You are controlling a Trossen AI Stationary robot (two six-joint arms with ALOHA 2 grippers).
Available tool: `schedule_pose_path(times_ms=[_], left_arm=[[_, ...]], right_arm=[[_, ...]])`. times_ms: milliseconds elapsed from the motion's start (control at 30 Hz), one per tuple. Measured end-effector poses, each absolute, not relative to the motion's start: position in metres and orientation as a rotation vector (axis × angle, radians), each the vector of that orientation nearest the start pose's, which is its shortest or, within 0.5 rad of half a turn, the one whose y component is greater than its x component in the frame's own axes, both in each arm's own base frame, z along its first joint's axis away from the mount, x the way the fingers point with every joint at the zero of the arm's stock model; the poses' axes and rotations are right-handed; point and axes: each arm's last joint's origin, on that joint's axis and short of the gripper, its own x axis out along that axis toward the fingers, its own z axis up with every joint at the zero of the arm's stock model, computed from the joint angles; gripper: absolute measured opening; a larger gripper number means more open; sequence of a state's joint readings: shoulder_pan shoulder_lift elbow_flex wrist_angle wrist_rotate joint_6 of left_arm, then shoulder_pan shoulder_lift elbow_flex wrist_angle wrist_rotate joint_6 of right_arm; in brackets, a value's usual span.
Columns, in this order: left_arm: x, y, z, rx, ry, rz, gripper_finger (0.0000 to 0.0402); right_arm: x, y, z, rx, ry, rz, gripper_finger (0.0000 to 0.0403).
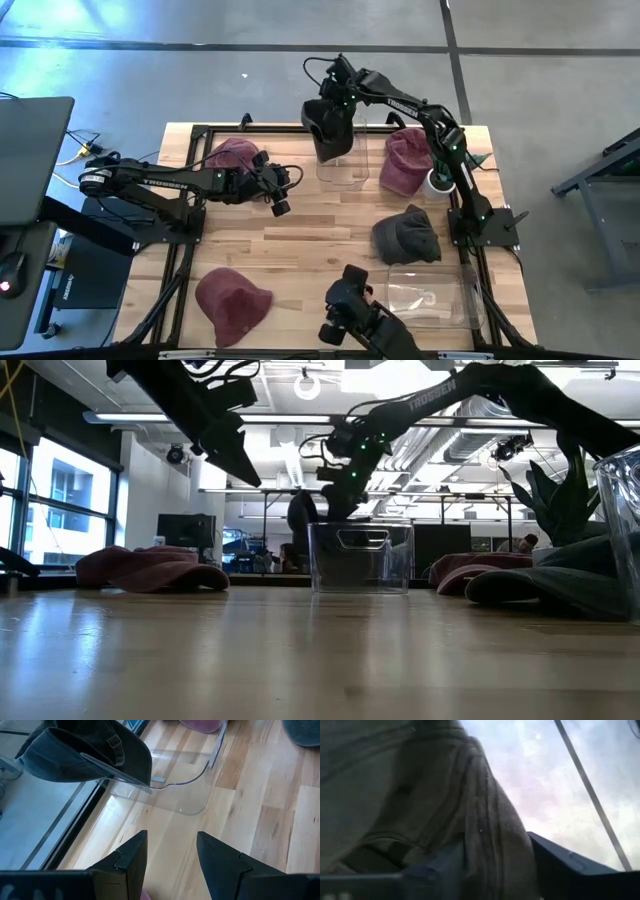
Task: Pick & Place hat
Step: Put the left black cap into the top transparent bin
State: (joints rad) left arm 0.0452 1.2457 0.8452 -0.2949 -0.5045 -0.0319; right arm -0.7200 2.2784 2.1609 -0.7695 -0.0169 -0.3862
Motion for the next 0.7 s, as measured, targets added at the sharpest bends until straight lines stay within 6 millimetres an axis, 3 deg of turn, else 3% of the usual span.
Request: schedule_pose_path(times_ms=[233, 400, 533, 700], left_arm=[[0.255, 0.026, 0.254, 0.131, 0.677, 0.538, 0.0163], [0.255, 0.026, 0.254, 0.132, 0.677, 0.543, 0.0163], [0.255, 0.026, 0.254, 0.141, 0.673, 0.568, 0.0163], [0.255, 0.027, 0.254, 0.149, 0.672, 0.591, 0.0163]], right_arm=[[0.370, -0.327, 0.261, -0.011, 1.044, -0.537, 0.0018], [0.357, -0.315, 0.276, 0.055, 1.133, -0.681, 0.0034], [0.350, -0.306, 0.293, 0.160, 1.099, -0.813, 0.0020], [0.356, -0.294, 0.310, 0.151, 1.008, -0.906, 0.0010]])
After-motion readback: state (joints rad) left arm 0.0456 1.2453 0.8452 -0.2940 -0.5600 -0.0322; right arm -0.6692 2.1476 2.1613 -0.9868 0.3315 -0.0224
